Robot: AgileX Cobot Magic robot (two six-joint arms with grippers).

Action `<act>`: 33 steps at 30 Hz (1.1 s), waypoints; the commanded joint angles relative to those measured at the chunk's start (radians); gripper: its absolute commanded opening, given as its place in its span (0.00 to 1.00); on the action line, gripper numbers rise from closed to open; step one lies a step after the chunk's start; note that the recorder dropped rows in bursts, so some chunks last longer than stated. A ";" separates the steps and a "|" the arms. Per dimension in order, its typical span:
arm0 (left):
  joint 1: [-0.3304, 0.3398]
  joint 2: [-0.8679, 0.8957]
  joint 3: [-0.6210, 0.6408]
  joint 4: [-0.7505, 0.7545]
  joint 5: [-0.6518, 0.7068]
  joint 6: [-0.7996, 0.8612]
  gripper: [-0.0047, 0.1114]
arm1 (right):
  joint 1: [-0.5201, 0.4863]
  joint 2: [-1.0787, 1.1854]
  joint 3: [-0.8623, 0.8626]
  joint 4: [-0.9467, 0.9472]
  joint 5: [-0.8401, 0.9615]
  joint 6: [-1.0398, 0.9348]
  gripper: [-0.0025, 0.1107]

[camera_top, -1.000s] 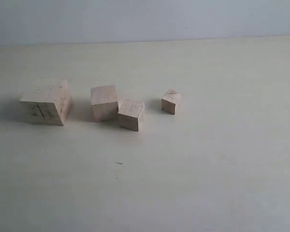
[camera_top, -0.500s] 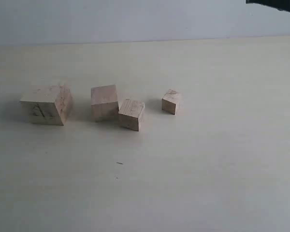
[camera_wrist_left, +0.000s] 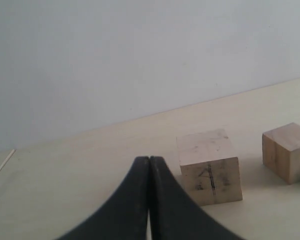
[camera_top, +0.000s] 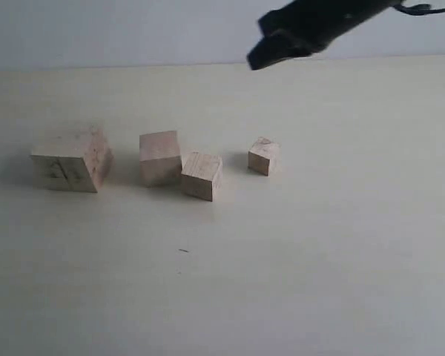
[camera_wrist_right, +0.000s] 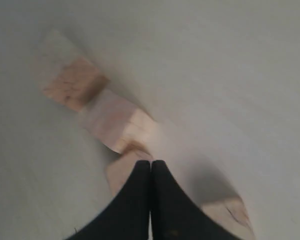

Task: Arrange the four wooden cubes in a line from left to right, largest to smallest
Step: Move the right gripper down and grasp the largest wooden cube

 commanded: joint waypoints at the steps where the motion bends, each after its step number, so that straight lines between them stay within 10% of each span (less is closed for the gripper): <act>1: 0.002 -0.007 0.000 -0.003 -0.004 -0.003 0.04 | 0.204 0.093 -0.093 -0.169 -0.156 0.079 0.05; 16: 0.002 -0.007 0.000 -0.003 -0.004 -0.003 0.04 | 0.509 0.243 -0.200 -0.348 -0.434 0.107 0.95; 33: 0.002 -0.007 0.000 -0.003 -0.004 -0.003 0.04 | 0.536 0.542 -0.500 -0.169 -0.444 -0.079 0.95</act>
